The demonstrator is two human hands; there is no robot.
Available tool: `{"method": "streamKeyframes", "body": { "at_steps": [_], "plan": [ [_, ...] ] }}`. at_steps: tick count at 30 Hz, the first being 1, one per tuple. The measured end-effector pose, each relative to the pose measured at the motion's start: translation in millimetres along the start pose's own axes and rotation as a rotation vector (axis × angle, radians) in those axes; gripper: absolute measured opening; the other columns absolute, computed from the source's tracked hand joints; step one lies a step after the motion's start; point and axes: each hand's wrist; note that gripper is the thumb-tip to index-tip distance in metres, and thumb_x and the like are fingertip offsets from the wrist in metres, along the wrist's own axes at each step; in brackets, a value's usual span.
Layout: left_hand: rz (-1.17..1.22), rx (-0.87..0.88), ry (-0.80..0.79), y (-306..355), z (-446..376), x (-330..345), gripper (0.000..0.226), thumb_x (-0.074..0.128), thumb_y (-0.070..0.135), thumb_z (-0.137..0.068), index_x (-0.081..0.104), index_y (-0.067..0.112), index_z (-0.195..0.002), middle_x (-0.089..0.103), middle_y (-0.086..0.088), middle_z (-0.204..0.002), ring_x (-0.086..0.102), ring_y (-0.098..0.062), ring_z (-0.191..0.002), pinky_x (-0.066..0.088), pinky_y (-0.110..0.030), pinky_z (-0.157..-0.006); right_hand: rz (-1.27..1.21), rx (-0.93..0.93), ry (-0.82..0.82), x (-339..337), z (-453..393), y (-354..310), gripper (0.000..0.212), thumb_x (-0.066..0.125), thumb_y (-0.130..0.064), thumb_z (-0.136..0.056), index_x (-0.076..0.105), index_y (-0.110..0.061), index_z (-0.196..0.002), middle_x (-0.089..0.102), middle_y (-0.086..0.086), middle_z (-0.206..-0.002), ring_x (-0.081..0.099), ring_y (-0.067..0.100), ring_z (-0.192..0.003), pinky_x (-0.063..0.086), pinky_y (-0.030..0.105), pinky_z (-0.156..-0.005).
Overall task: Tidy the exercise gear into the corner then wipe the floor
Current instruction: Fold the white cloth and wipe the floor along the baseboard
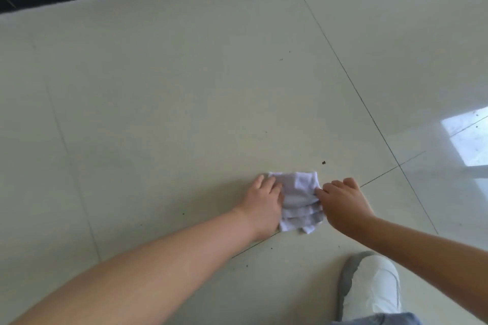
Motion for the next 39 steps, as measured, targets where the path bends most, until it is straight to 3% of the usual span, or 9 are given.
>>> {"method": "streamKeyframes", "body": {
  "at_steps": [3, 9, 17, 21, 24, 26, 28, 33, 39],
  "plan": [
    [0.011, -0.116, 0.010, 15.7, -19.8, -8.9, 0.058, 0.029, 0.024, -0.101, 0.010, -0.002, -0.150, 0.007, -0.018, -0.158, 0.002, -0.034, -0.147, -0.001, -0.043, -0.120, -0.039, 0.176, 0.002, -16.3, -14.9, 21.5, 0.036, 0.039, -0.013, -0.091, 0.051, -0.023, -0.123, 0.061, -0.004, -0.113, 0.055, 0.017, -0.112, 0.033, 0.025, -0.097],
    [-0.048, -0.366, 0.213, -52.8, -10.1, -18.8, 0.052, 0.027, 0.018, -0.101, 0.017, -0.001, -0.148, 0.012, -0.018, -0.157, 0.011, -0.031, -0.146, 0.004, -0.040, -0.120, -0.225, 0.310, 0.227, -60.3, -82.8, -17.4, 0.042, 0.039, -0.005, -0.091, 0.050, -0.012, -0.130, 0.057, 0.012, -0.119, 0.049, 0.029, -0.115, 0.033, 0.034, -0.098],
    [-0.216, -0.387, 0.025, -137.9, 84.7, 9.7, 0.035, 0.034, 0.017, -0.098, 0.050, 0.010, -0.128, 0.050, -0.009, -0.136, 0.047, -0.028, -0.127, 0.033, -0.035, -0.105, -0.220, -0.134, 0.221, -95.0, -99.0, -132.4, 0.055, 0.057, -0.017, -0.088, 0.035, -0.016, -0.138, 0.043, 0.011, -0.131, 0.041, 0.029, -0.121, 0.033, 0.034, -0.100],
    [-0.211, -0.382, 0.023, -139.1, 133.9, 48.6, 0.024, 0.070, 0.024, -0.077, 0.071, 0.008, -0.094, 0.069, -0.011, -0.102, 0.067, -0.027, -0.097, 0.049, -0.029, -0.087, -0.160, -0.387, 0.207, -82.4, -68.5, -169.3, 0.041, 0.047, -0.005, -0.088, 0.046, -0.012, -0.128, 0.053, 0.008, -0.120, 0.045, 0.027, -0.115, 0.032, 0.033, -0.096],
    [-0.231, -0.350, 0.189, -126.0, 148.8, 79.4, 0.016, 0.073, 0.022, -0.047, 0.064, 0.011, -0.039, 0.060, -0.004, -0.045, 0.061, -0.021, -0.043, 0.053, -0.020, -0.054, -0.042, -0.553, 0.378, -62.5, -42.6, -187.2, 0.028, 0.081, -0.020, -0.044, 0.070, -0.015, -0.070, 0.066, -0.003, -0.065, 0.063, 0.018, -0.076, 0.037, 0.027, -0.075],
    [-0.191, -0.282, 0.232, -109.2, 149.2, 95.6, 0.028, 0.043, 0.014, -0.058, 0.061, 0.010, -0.036, 0.056, -0.004, -0.042, 0.059, -0.021, -0.041, 0.054, -0.019, -0.053, 0.019, -0.602, 0.375, -49.3, -31.6, -181.3, 0.033, 0.081, -0.019, -0.014, 0.060, -0.016, -0.039, 0.052, -0.008, -0.038, 0.060, 0.015, -0.051, 0.025, 0.027, -0.064],
    [-0.217, -0.228, 0.307, -85.5, 139.9, 93.8, 0.037, 0.031, 0.006, -0.058, 0.063, 0.009, -0.039, 0.060, -0.007, -0.046, 0.061, -0.022, -0.044, 0.057, -0.021, -0.057, 0.082, -0.559, 0.332, -32.7, -23.1, -162.0, 0.034, 0.079, -0.016, -0.009, 0.057, -0.013, -0.035, 0.049, -0.007, -0.035, 0.059, 0.015, -0.048, 0.021, 0.027, -0.062],
    [-0.157, -0.154, 0.308, -33.4, 79.6, 79.8, 0.044, 0.033, 0.010, -0.062, 0.076, 0.008, -0.054, 0.076, -0.012, -0.069, 0.073, -0.024, -0.063, 0.060, -0.027, -0.068, 0.107, -0.391, 0.224, -8.0, 3.5, -87.1, 0.039, 0.076, -0.010, -0.007, 0.061, -0.013, -0.043, 0.050, -0.003, -0.038, 0.058, 0.018, -0.044, 0.021, 0.027, -0.061],
    [-0.003, -0.277, 0.232, 1.7, 17.3, 18.2, 0.024, 0.052, 0.021, -0.055, 0.076, 0.024, -0.051, 0.073, -0.006, -0.062, 0.071, -0.014, -0.067, 0.057, -0.028, -0.078, -0.006, -0.155, 0.226, -8.9, -18.1, -22.9, 0.048, 0.086, -0.005, -0.008, 0.069, -0.019, -0.050, 0.053, -0.001, -0.038, 0.057, 0.023, -0.040, 0.021, 0.027, -0.060]
  ]
}}
Point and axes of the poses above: each hand's wrist, its own z-axis away from the middle knuckle, its own x-axis out of the palm, y = z × x
